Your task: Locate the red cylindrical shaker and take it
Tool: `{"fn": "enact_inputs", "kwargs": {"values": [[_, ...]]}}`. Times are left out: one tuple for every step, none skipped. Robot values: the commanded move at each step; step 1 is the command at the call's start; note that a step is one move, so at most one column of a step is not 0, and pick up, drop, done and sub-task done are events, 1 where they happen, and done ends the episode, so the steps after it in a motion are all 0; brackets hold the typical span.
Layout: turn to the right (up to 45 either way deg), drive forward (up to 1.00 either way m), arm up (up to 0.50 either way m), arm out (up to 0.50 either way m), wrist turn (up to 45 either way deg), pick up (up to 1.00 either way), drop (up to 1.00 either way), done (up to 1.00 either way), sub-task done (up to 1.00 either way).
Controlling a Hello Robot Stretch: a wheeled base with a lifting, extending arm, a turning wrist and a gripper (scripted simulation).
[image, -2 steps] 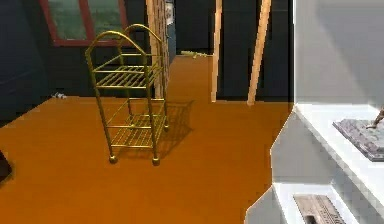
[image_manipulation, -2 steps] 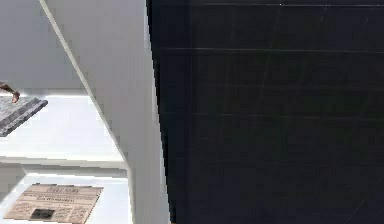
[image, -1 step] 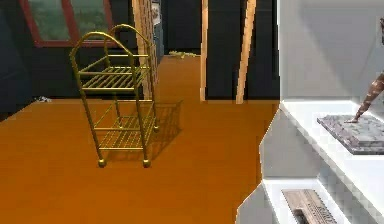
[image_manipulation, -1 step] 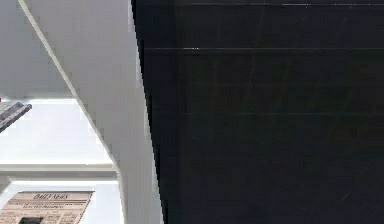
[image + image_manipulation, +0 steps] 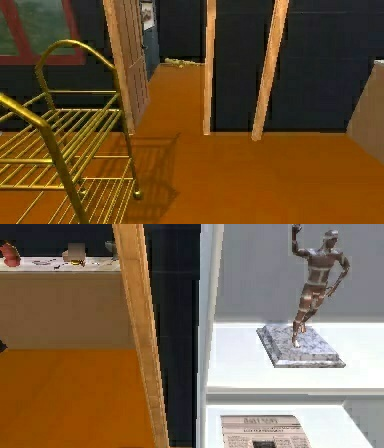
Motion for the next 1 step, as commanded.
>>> {"fn": "enact_inputs", "kwargs": {"values": [[9.0,0.0,0.0,0.0,0.0,0.0,0.0,0.0,0.0]]}}
